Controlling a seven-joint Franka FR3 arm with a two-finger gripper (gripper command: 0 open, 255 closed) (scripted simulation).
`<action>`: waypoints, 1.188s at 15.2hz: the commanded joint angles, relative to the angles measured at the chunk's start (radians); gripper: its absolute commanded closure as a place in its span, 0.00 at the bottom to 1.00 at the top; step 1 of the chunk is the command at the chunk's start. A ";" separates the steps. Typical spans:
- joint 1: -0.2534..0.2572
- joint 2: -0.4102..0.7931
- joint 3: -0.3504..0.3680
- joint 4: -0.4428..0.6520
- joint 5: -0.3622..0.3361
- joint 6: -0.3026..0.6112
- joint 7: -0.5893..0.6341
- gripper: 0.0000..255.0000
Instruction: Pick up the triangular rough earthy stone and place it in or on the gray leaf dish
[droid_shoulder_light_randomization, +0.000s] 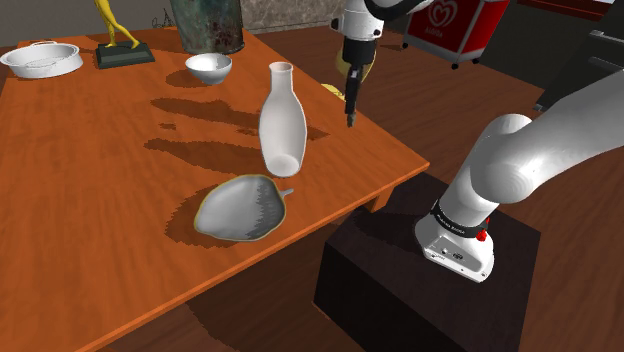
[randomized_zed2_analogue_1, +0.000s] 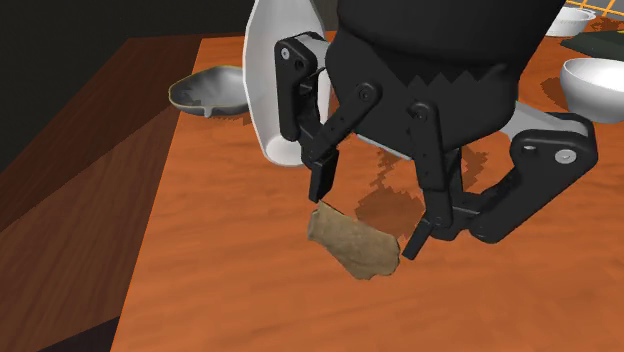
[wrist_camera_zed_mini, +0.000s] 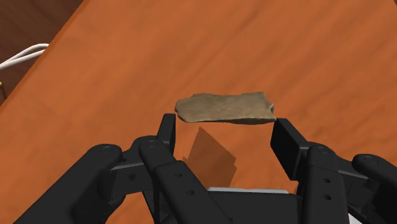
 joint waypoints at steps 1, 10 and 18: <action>-0.001 -0.008 -0.002 0.023 -0.002 -0.032 0.000 1.00; 0.063 0.037 0.112 0.095 0.065 -0.047 0.144 1.00; 0.132 0.165 0.257 0.212 0.119 -0.016 0.335 1.00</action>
